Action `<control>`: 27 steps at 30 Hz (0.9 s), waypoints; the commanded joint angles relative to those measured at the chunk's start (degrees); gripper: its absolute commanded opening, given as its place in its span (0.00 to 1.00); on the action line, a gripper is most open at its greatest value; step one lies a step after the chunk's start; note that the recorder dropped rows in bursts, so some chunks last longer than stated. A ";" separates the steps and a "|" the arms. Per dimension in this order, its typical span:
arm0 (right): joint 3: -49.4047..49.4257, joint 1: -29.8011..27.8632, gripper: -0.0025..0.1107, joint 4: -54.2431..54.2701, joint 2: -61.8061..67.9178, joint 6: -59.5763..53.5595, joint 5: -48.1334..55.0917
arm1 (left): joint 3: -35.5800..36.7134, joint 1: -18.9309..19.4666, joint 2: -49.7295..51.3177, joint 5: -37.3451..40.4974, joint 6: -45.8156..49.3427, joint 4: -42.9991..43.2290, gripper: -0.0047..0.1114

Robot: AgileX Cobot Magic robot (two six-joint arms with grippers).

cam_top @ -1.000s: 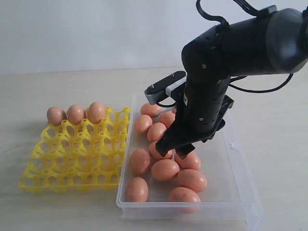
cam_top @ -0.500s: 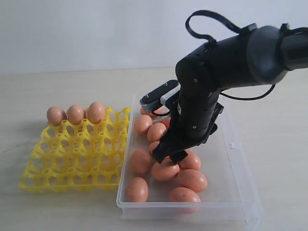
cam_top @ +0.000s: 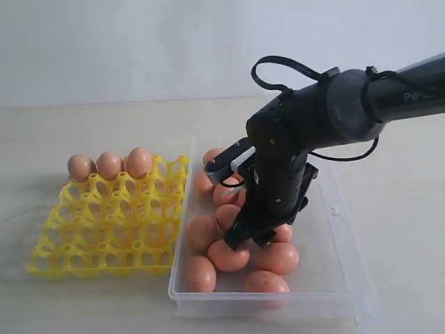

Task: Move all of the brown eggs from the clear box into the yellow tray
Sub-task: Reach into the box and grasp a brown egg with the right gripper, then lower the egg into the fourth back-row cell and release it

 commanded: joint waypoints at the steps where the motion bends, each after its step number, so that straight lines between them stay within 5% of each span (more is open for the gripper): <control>1: 0.18 -0.29 0.02 -0.13 -6.00 -0.39 -4.81 | -0.23 -0.33 -0.32 -0.52 -0.29 -0.14 0.04; 9: 0.29 0.06 0.02 15.25 -11.20 -14.77 -35.63 | -0.23 -0.33 -0.32 -0.52 -0.29 -0.14 0.04; 15: 0.29 0.38 0.02 14.58 -6.23 -14.85 -53.48 | -0.23 -0.33 -0.32 -0.52 -0.29 -0.14 0.04; 27: -8.38 0.38 0.02 6.74 8.93 -1.18 -58.38 | -0.23 -0.33 -0.32 -0.52 -0.29 -0.14 0.04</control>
